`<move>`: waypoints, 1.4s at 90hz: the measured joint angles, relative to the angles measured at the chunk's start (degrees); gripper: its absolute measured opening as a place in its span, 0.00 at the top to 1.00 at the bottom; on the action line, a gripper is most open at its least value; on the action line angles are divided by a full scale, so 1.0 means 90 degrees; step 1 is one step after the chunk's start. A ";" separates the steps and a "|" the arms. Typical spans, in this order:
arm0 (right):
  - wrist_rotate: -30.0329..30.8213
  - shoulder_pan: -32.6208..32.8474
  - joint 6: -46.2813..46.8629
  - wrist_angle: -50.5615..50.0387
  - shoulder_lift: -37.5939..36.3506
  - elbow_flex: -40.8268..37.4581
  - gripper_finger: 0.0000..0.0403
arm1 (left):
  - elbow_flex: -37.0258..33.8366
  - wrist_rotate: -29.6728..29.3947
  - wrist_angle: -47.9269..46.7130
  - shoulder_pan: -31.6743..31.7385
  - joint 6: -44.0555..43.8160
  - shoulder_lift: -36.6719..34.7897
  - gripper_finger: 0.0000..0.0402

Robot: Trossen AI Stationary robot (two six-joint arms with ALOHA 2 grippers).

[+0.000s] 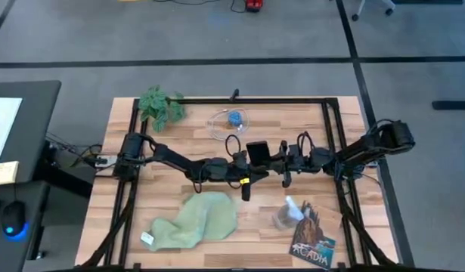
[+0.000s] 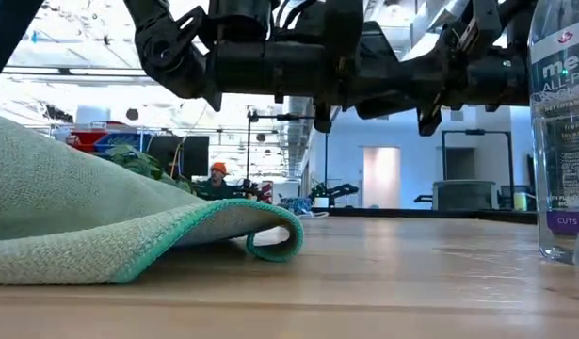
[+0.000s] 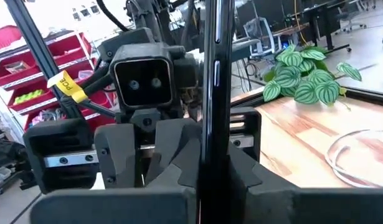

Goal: Apply microfiber cloth
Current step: Spray the phone using the spray bottle

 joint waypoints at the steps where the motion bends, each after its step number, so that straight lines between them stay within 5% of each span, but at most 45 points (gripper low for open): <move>1: 0.0000 0.0000 0.0001 -0.0004 0.0000 0.0000 0.93 | 0.0000 -0.0016 -0.0004 -0.0010 0.0001 0.0000 1.00; 16: 0.0145 0.0002 0.0069 -0.0144 0.0000 0.0000 0.88 | 0.0000 -0.0423 -0.0337 -0.0154 0.0095 0.0000 1.00; 32: 0.0297 0.0003 -0.0041 -0.0100 0.0000 0.0000 0.97 | 0.0000 -0.0503 -0.0464 -0.0181 0.0087 0.0000 1.00; 53: 0.0322 0.0028 -0.0023 -0.0055 -0.0002 0.0000 0.97 | -0.0059 -0.0467 -0.0496 -0.0196 0.0248 0.0000 0.97; 93: 0.0291 0.0552 -0.0584 0.0469 -0.0622 -0.0015 0.97 | -0.1472 0.0490 0.2165 -0.0429 0.0887 -0.0214 0.65; 126: 0.0271 0.0675 -0.0823 0.0409 -0.0634 0.0299 0.97 | -0.1086 0.0210 0.1978 -0.0110 0.0820 -0.0211 0.45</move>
